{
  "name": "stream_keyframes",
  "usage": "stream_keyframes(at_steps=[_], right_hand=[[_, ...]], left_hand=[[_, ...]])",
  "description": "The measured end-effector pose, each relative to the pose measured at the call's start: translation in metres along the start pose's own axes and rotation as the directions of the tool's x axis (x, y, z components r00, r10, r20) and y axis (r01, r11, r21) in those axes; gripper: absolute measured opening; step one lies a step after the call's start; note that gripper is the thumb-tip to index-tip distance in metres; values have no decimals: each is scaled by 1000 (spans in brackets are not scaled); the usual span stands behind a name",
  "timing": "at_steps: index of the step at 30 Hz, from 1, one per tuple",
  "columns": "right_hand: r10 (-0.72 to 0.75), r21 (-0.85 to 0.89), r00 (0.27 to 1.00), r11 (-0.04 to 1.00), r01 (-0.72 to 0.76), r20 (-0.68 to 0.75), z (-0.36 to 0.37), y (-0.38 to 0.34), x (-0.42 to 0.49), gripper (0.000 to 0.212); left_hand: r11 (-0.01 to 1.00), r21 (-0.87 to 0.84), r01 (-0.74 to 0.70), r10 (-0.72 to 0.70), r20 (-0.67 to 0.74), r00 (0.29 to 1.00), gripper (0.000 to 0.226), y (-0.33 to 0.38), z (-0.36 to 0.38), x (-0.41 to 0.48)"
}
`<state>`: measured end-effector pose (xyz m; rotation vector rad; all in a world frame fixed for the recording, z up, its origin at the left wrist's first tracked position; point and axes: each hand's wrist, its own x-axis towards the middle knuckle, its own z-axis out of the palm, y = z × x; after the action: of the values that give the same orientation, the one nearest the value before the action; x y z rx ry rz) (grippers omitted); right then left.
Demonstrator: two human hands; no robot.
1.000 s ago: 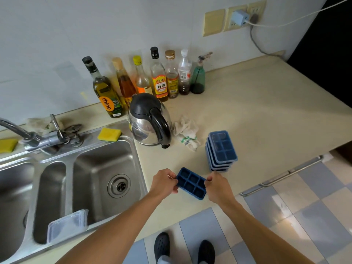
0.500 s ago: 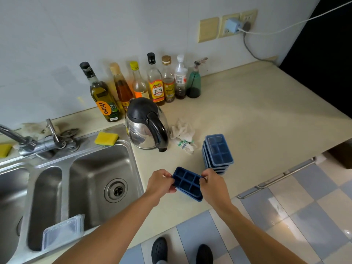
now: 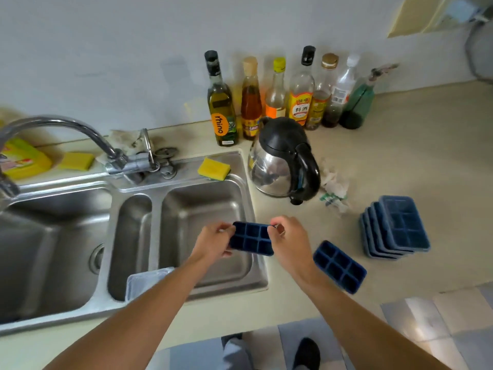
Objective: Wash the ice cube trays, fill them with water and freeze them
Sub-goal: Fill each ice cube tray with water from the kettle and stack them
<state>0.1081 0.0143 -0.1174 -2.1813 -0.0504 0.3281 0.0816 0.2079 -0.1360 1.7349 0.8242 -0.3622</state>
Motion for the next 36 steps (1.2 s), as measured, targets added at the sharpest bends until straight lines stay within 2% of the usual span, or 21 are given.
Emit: stream_keyframes(at_steps=[4, 7, 10, 13, 15, 17, 18, 20, 23, 26, 28, 30, 32, 34, 36], right_hand=[[91, 129, 992, 986, -102, 85, 74, -26, 21, 20], [164, 150, 977, 971, -184, 140, 124, -34, 38, 24], [248, 149, 957, 951, -270, 150, 159, -28, 56, 34], [342, 152, 928, 919, -363, 146, 177, -8, 70, 38], [394, 128, 906, 901, -414, 158, 183, 5, 76, 34], [437, 114, 884, 882, -457, 165, 190, 18, 81, 16], [446, 109, 878, 878, -467, 172, 194, 23, 83, 15], [444, 91, 874, 879, -468, 199, 203, 30, 87, 22], [439, 95, 866, 877, -471, 239, 211, 35, 89, 21], [417, 96, 873, 887, -451, 253, 211, 36, 88, 35], [413, 110, 867, 883, -456, 279, 209, 35, 88, 27], [397, 97, 870, 893, -440, 293, 204, 32, 87, 21], [370, 75, 883, 911, -406, 290, 193, 26, 83, 32], [325, 85, 905, 929, -359, 274, 176, 15, 75, 42], [223, 137, 950, 957, -256, 219, 153, 3, 65, 42]], left_hand=[[998, 22, 57, -57, -36, 998, 18, -25, -68, 36], [989, 3, 145, -145, -28, 989, 21, -47, -103, 67], [973, -22, 230, -229, 37, 973, 21, -63, -112, 90], [966, -16, 259, -256, 92, 962, 11, -75, -99, 105], [967, 39, 254, -257, 117, 959, 9, -83, -89, 114], [962, 104, 251, -263, 126, 956, 16, -90, -85, 124], [957, 122, 262, -277, 124, 953, 20, -93, -84, 129], [947, 132, 292, -307, 121, 944, 23, -98, -81, 138], [935, 154, 321, -340, 127, 932, 24, -102, -76, 146], [925, 175, 337, -363, 145, 921, 23, -103, -75, 147], [918, 200, 341, -372, 145, 917, 22, -102, -75, 147], [919, 211, 334, -365, 131, 922, 22, -99, -76, 144], [933, 231, 277, -304, 92, 948, 21, -91, -77, 142], [956, 183, 231, -244, 52, 968, 21, -81, -77, 137], [970, 56, 238, -240, 25, 970, 23, -68, -77, 130]])
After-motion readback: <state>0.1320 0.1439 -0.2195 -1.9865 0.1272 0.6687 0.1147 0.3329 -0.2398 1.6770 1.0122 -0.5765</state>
